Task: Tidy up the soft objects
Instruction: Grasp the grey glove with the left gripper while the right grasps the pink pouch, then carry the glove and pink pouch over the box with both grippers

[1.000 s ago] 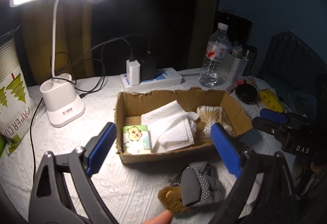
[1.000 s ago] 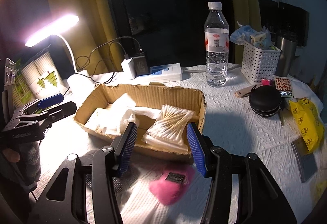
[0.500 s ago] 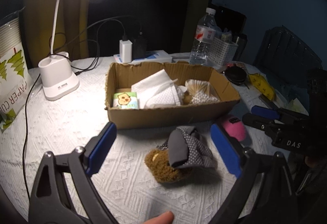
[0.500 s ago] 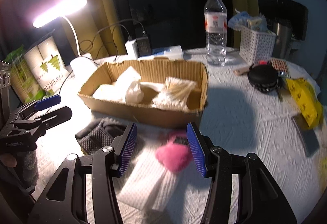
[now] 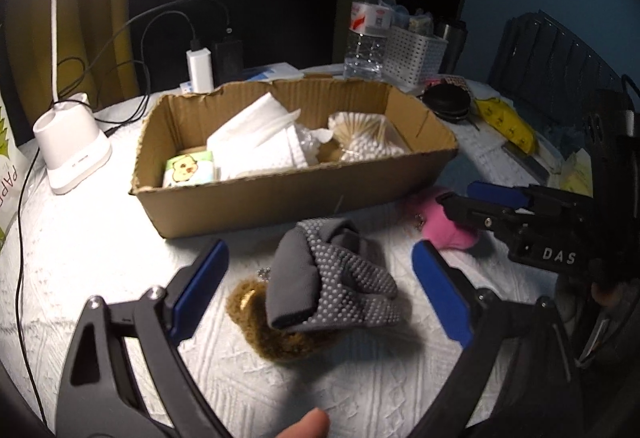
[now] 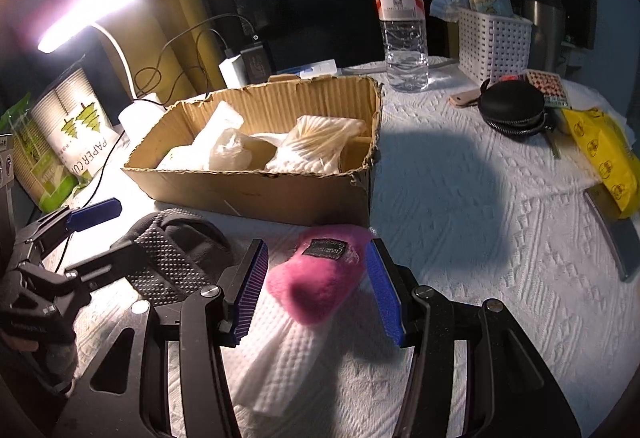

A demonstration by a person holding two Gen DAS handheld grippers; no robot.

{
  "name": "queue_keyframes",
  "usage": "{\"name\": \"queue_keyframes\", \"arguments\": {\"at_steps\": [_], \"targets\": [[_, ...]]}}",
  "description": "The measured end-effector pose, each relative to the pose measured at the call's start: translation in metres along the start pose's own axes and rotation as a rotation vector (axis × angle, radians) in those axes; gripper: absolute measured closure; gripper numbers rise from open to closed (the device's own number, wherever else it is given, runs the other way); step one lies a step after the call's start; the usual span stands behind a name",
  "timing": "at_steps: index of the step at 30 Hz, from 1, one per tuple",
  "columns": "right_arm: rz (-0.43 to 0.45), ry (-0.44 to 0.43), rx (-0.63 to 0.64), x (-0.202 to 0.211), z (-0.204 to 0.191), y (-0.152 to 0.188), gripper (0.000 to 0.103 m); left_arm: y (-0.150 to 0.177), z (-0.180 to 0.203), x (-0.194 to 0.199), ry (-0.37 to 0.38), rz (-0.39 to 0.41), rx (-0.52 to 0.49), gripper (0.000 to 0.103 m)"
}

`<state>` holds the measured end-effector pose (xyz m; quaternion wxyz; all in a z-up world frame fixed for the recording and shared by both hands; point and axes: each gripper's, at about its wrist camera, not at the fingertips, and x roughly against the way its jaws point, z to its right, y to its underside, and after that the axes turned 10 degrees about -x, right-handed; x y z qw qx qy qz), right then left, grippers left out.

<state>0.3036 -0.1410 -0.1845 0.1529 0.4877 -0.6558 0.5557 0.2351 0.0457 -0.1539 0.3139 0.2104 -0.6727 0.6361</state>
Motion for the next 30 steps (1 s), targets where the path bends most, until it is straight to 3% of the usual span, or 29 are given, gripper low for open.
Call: {"name": "queue_keyframes", "arguments": {"at_steps": [6, 14, 16, 19, 30], "targets": [[-0.037, -0.022, -0.01, -0.019, 0.006, -0.001, 0.049, -0.001, 0.009, -0.018, -0.017, -0.049, -0.04, 0.015], [-0.076, -0.032, -0.01, -0.034, 0.006, -0.002, 0.049, 0.001, 0.014, -0.037, -0.035, -0.114, -0.073, 0.053], [-0.083, -0.033, -0.006, -0.035, 0.006, -0.002, 0.049, 0.002, 0.014, -0.038, -0.038, -0.114, -0.081, 0.058], [-0.089, -0.033, 0.009, -0.035, 0.003, -0.001, 0.057, 0.002, 0.014, -0.035, -0.032, -0.106, -0.082, 0.07], [-0.041, -0.04, 0.019, -0.011, -0.003, 0.001, 0.061, -0.003, 0.016, -0.006, -0.019, -0.032, -0.086, 0.074]]}}
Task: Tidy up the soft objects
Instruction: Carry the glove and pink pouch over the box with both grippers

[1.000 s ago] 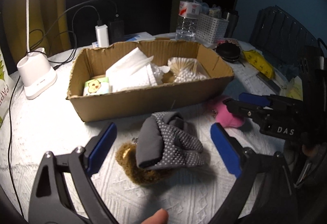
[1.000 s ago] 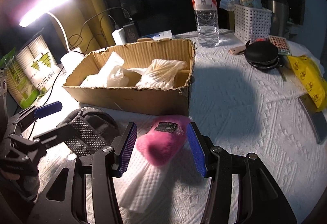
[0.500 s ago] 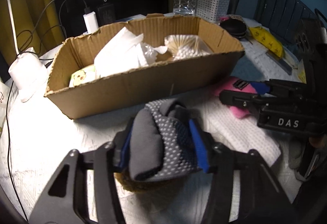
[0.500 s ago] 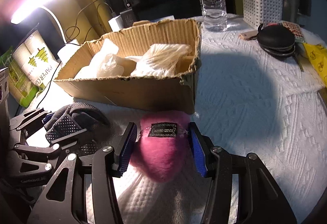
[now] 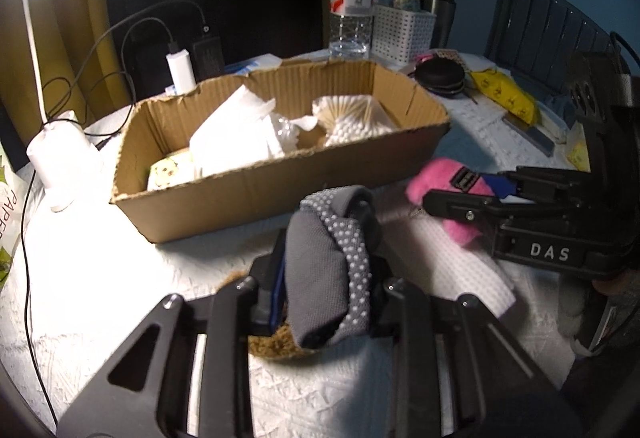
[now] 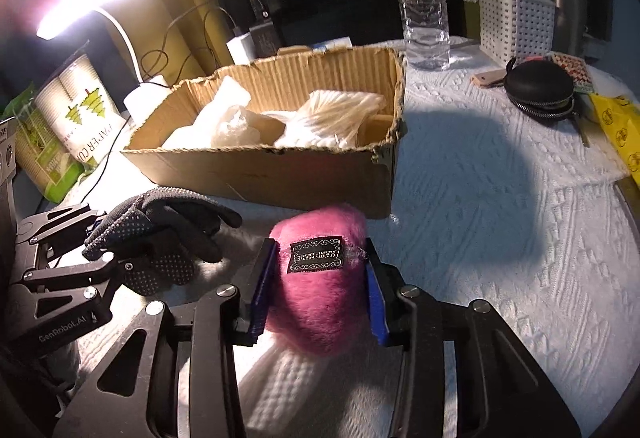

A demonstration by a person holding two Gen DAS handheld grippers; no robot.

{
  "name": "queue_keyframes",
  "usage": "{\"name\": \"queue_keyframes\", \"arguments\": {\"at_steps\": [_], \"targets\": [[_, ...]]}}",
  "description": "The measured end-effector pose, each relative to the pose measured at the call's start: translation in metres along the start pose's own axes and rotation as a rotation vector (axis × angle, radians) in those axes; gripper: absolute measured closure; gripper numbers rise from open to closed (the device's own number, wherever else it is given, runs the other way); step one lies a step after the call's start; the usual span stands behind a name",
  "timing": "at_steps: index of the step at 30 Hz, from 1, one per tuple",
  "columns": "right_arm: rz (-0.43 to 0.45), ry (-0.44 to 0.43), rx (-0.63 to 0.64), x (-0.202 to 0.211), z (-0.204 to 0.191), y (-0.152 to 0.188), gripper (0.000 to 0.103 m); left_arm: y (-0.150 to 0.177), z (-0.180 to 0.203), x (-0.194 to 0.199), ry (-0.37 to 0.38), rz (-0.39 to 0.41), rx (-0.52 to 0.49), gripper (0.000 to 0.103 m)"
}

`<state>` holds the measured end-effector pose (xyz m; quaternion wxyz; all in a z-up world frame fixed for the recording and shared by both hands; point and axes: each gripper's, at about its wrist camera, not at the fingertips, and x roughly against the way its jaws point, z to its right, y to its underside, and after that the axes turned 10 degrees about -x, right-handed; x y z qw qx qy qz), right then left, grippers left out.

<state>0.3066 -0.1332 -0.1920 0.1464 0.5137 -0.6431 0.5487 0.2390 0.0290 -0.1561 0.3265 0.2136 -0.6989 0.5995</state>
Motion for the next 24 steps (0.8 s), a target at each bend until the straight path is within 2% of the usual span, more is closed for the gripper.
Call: {"name": "queue_keyframes", "arguments": {"at_steps": [24], "targets": [[0.142, 0.004, 0.069, 0.079, -0.045, 0.007, 0.061, 0.006, -0.008, 0.084, 0.047, 0.155, 0.058, 0.074]]}}
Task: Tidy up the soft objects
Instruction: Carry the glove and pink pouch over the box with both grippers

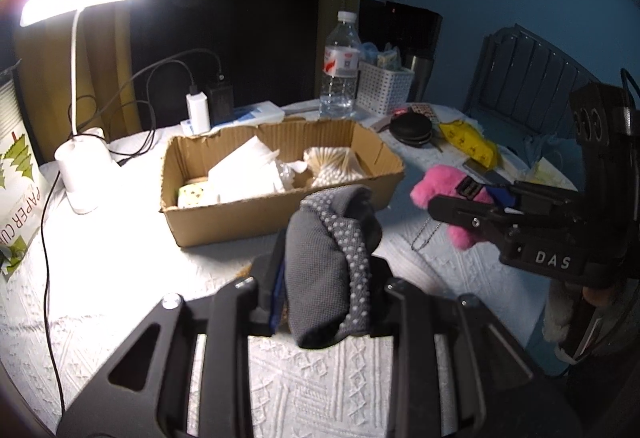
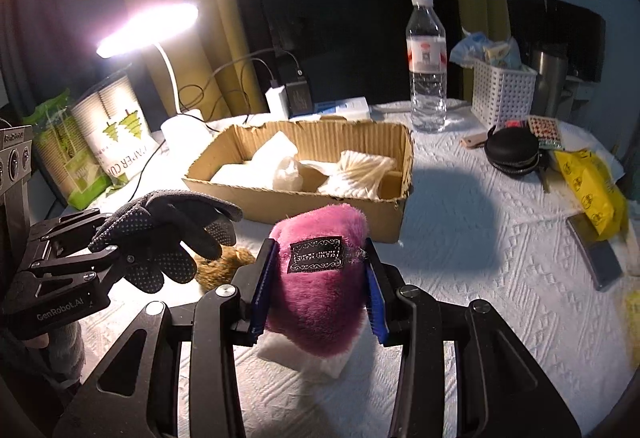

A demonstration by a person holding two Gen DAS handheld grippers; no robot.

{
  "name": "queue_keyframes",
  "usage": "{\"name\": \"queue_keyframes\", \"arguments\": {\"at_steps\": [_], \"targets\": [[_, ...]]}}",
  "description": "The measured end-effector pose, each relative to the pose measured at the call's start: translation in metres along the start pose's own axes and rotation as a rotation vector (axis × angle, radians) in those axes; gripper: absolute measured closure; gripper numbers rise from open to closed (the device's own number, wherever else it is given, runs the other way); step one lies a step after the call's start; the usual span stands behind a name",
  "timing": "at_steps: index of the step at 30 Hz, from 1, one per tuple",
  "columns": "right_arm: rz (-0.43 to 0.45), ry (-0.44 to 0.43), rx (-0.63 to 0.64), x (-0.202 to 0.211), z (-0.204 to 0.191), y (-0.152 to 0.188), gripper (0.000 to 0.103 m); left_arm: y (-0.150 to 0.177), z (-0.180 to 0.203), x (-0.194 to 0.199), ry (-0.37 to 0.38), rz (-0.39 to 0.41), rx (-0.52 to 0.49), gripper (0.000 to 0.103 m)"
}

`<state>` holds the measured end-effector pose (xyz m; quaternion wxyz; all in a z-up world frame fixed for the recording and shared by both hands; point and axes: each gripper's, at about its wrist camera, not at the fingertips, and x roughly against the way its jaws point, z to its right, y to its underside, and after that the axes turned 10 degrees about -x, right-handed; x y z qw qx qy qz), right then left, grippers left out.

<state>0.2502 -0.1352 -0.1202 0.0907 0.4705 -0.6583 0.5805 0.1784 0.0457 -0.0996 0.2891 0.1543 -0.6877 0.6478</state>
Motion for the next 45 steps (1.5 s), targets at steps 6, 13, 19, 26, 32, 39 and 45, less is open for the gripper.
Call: {"name": "queue_keyframes", "arguments": {"at_steps": [6, 13, 19, 26, 32, 39, 45], "targets": [[0.038, -0.005, 0.018, 0.016, -0.011, -0.007, 0.061, -0.008, -0.008, 0.019, -0.012, 0.045, 0.015, 0.074], [0.062, -0.011, 0.035, 0.025, -0.018, -0.016, 0.061, -0.017, -0.02, 0.034, -0.038, 0.081, 0.019, 0.074], [0.074, -0.016, 0.048, 0.025, -0.02, -0.027, 0.061, -0.026, -0.03, 0.035, -0.06, 0.111, 0.025, 0.074], [0.085, -0.023, 0.057, 0.016, -0.013, -0.047, 0.061, -0.045, -0.036, 0.023, -0.071, 0.139, 0.033, 0.074], [0.084, -0.034, 0.053, 0.002, -0.003, -0.063, 0.061, -0.06, -0.039, 0.004, -0.064, 0.136, 0.035, 0.074], [0.076, -0.059, 0.045, -0.015, 0.01, -0.076, 0.061, -0.07, -0.037, -0.027, -0.066, 0.104, 0.034, 0.074], [0.054, -0.083, 0.044, -0.031, 0.024, -0.083, 0.061, -0.075, -0.031, -0.056, -0.066, 0.066, 0.043, 0.074]]}}
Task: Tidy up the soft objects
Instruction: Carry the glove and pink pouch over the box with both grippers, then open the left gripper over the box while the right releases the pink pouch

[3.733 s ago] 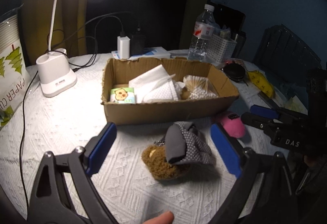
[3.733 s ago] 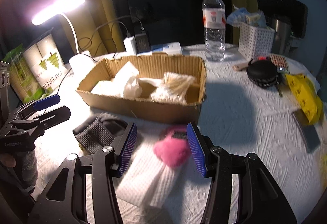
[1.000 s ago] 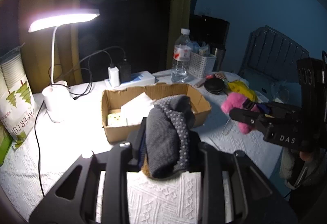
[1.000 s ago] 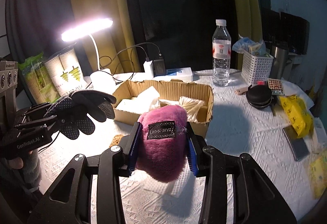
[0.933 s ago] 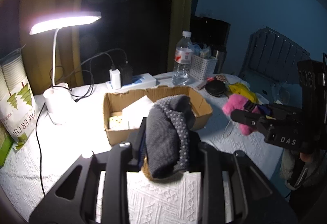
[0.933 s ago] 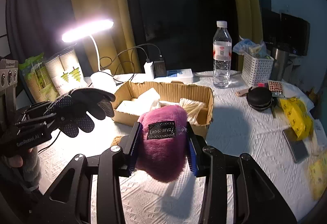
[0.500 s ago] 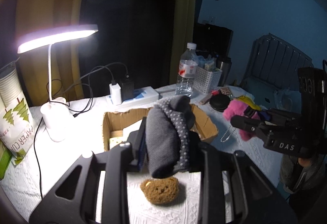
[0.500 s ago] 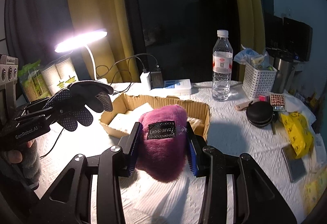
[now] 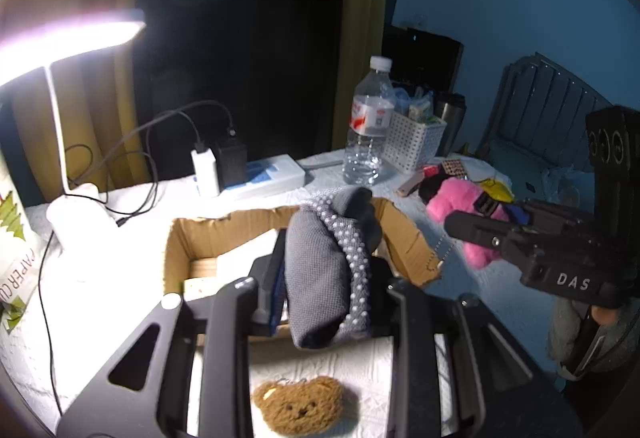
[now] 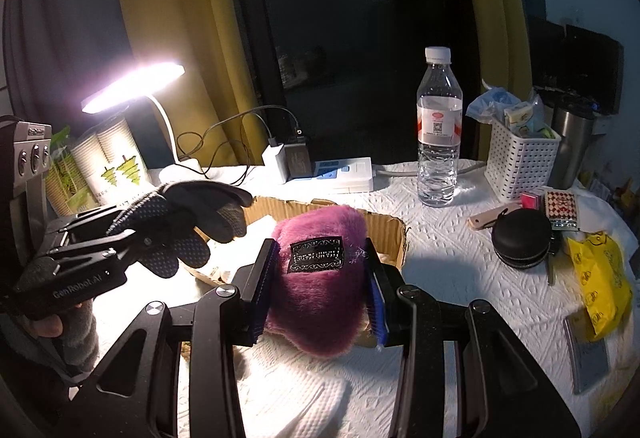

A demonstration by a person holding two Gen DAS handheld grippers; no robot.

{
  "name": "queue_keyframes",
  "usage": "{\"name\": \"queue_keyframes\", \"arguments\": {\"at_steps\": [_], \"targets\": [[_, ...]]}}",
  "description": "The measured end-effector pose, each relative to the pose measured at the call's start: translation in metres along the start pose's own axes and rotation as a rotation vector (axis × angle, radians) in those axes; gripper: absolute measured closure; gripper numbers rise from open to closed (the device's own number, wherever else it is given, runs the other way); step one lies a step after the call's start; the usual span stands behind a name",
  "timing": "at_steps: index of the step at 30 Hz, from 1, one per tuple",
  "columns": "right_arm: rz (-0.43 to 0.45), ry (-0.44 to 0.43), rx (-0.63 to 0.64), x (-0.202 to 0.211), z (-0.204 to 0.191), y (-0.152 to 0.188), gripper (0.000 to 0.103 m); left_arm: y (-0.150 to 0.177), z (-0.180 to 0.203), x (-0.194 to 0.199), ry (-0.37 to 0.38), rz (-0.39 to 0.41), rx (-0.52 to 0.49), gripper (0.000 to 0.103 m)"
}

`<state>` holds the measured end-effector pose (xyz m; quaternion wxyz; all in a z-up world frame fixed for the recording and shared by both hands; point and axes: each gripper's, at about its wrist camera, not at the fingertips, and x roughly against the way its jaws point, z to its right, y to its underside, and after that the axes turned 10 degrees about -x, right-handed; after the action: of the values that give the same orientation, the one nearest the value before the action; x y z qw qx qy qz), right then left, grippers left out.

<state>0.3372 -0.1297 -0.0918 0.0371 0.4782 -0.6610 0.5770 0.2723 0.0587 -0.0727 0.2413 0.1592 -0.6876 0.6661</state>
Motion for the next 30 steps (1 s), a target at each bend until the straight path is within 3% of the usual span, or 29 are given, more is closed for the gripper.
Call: {"name": "queue_keyframes", "arguments": {"at_steps": [18, 21, 22, 23, 25, 30], "targets": [[-0.041, -0.028, -0.046, -0.039, 0.035, -0.008, 0.061, 0.001, 0.007, -0.08, 0.048, -0.11, 0.022, 0.071], [-0.056, -0.023, -0.045, -0.046, 0.036, -0.007, 0.061, 0.003, 0.006, -0.088, 0.048, -0.129, 0.027, 0.066], [-0.062, -0.022, -0.045, -0.049, 0.037, -0.008, 0.061, 0.004, 0.006, -0.09, 0.046, -0.134, 0.026, 0.058], [-0.066, -0.021, -0.045, -0.052, 0.036, -0.008, 0.061, 0.004, 0.006, -0.091, 0.047, -0.135, 0.029, 0.043], [-0.076, -0.016, -0.041, -0.058, 0.035, -0.007, 0.061, 0.005, 0.004, -0.088, 0.055, -0.126, 0.037, 0.034], [-0.092, -0.013, -0.029, -0.067, 0.029, -0.007, 0.06, 0.004, 0.0, -0.08, 0.045, -0.111, 0.035, 0.033]]}}
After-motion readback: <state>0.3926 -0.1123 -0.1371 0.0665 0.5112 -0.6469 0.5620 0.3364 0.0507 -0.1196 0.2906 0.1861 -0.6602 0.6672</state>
